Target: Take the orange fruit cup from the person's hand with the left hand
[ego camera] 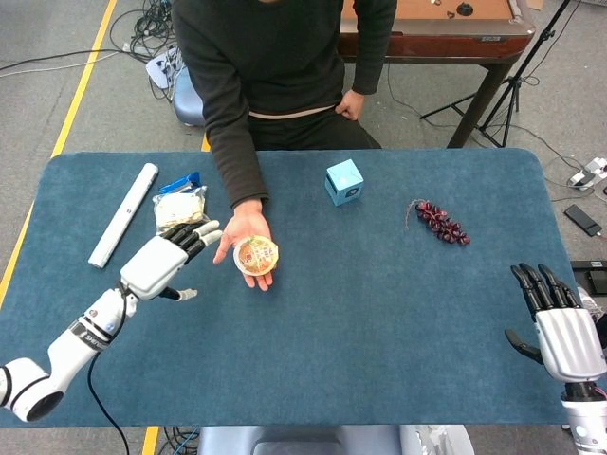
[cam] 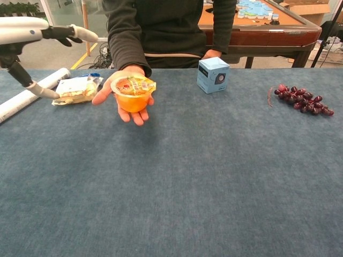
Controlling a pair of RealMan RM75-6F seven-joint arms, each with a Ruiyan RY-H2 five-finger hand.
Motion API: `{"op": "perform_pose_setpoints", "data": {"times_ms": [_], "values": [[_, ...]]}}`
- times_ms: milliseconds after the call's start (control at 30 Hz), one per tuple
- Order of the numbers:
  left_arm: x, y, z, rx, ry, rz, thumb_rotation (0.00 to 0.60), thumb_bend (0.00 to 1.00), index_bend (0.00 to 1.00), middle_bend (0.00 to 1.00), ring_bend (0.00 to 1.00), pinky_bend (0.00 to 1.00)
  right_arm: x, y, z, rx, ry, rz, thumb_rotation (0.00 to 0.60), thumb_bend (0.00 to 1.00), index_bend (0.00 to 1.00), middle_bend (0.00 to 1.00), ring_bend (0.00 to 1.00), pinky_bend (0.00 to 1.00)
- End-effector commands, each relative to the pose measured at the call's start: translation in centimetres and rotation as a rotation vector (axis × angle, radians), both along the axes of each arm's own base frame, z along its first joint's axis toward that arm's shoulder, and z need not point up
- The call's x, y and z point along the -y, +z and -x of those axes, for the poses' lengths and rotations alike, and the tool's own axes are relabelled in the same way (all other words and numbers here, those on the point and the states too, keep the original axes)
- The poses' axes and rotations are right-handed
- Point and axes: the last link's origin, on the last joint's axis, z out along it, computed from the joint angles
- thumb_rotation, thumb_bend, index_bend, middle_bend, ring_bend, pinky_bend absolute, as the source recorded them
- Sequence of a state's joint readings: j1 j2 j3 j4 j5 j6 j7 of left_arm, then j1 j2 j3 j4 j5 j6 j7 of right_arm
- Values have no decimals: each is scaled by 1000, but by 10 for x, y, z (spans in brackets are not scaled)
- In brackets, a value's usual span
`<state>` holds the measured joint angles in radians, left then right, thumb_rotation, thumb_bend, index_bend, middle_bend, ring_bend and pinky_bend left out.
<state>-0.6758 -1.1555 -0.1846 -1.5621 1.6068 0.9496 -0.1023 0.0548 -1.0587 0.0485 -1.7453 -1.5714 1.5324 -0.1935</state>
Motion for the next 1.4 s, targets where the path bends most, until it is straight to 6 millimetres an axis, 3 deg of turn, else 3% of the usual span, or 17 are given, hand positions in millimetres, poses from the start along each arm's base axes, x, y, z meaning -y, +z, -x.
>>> {"op": "perform_pose_setpoints", "data": {"times_ms": [33, 533, 900, 1033, 1133, 1400], "values": [[-14, -15, -20, -80, -48, 26, 600, 137, 62, 49, 55, 90, -1, 0, 0, 1, -2, 1, 600, 132, 8, 99, 39, 208], [-57, -57, -73, -184, -57, 91, 600, 137, 60, 39, 49, 90, -2, 1, 6, 6, -30, -3, 600, 126, 8, 99, 39, 208], [-63, -72, -86, -242, -49, 135, 600, 137, 141, 30, 56, 105, -8, 4, 15, 23, -59, 12, 600, 126, 8, 99, 38, 208], [-63, -78, -87, -252, -46, 144, 600, 137, 190, 30, 73, 158, -9, 5, 16, 24, -61, 17, 600, 126, 8, 99, 36, 208], [-65, -80, -89, -234, -45, 134, 600, 137, 243, 43, 141, 232, -10, 5, 17, 27, -67, 17, 600, 126, 8, 99, 35, 208], [-72, -85, -90, -182, -23, 122, 600, 137, 384, 212, 332, 488, -13, 5, 21, 32, -86, 21, 600, 126, 8, 99, 30, 208]]}}
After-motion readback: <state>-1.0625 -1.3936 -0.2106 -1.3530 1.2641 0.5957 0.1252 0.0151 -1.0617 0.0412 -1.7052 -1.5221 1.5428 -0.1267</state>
